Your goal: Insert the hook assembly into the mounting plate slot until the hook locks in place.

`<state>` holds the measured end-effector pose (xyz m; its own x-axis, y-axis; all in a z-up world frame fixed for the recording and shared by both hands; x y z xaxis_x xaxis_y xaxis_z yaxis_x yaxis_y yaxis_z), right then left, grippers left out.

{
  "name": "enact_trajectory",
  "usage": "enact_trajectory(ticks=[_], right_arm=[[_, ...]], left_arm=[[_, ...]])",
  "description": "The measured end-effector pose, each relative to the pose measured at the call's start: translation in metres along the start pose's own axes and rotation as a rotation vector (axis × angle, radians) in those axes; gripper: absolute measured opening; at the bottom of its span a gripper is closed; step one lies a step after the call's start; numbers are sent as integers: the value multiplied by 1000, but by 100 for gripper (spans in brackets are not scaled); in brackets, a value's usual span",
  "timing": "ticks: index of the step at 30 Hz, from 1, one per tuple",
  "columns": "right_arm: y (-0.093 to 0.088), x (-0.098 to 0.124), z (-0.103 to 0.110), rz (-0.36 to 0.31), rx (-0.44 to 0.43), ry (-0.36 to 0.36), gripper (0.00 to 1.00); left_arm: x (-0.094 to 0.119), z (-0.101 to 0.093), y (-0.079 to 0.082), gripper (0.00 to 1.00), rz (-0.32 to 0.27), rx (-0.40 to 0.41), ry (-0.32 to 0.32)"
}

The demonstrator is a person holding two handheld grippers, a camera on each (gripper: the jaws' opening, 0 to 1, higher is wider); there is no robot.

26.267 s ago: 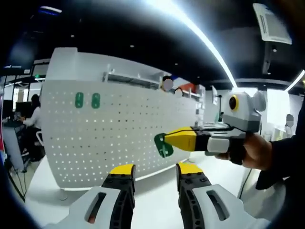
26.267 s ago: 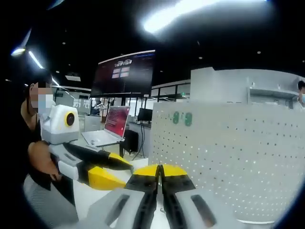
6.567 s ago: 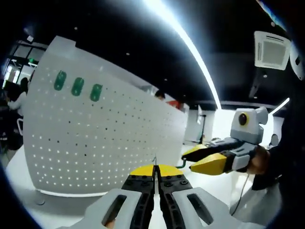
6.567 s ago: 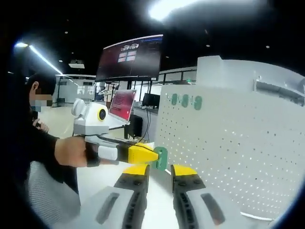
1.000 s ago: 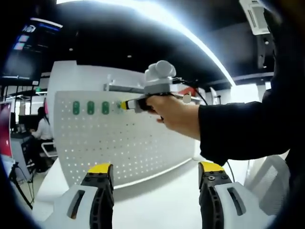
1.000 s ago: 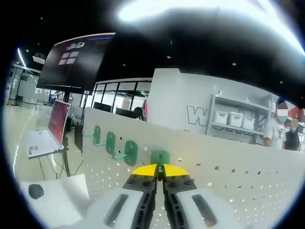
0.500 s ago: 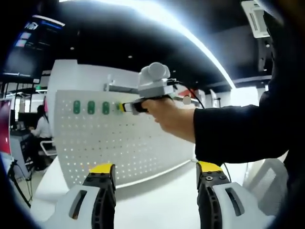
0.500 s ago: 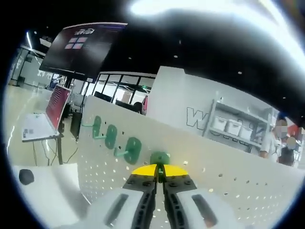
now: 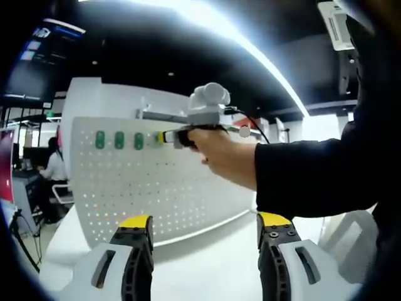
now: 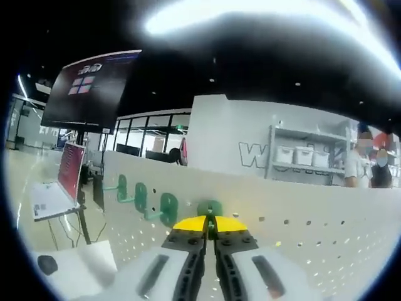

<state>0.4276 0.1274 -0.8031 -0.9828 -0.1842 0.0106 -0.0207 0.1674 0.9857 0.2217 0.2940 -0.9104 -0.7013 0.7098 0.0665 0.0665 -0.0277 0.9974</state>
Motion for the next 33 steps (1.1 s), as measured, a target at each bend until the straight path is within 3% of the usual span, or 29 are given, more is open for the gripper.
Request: enact_trajectory(ticks=[4, 7, 12, 18, 21, 22, 26, 30, 33], right_arm=[[-2, -2, 2, 10, 7, -13, 1], [-1, -2, 1, 22, 64, -19, 1], [3, -4, 7, 61, 238, -63, 2], [4, -8, 9, 81, 295, -83, 2], [1, -8, 11, 90, 358, -101, 3], [2, -9, 12, 100, 426, -113, 3], [0, -11, 15, 108, 464, -119, 4], [-1, -13, 16, 136, 576, -124, 4], [0, -11, 17, 134, 571, -122, 4]], left_arm=[[1, 1, 0, 67, -4, 3, 3], [1, 1, 0, 67, -3, 6, 4], [1, 0, 0, 67, 2, 2, -5], [2, 1, 0, 66, 0, 1, 0], [3, 2, 0, 66, -6, 0, 5], [3, 2, 0, 66, -8, 0, 6], [4, 3, 1, 66, -10, 0, 14], [5, 4, 1, 66, -12, 1, 19], [5, 4, 1, 66, -12, -2, 22]])
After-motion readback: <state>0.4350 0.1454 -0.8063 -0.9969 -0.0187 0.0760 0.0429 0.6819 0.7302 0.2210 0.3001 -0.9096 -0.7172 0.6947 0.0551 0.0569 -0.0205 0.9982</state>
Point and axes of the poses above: the point that each gripper's makers call its tool centre point, and the gripper's own axes: x roughly backward along the fingers, z roughly to its left, y roughly out of its top, the point moved 10 cm from there along x, roughly backward along the fingers, and after that the axes turned 5 degrees about z, right-handed, at the moved point
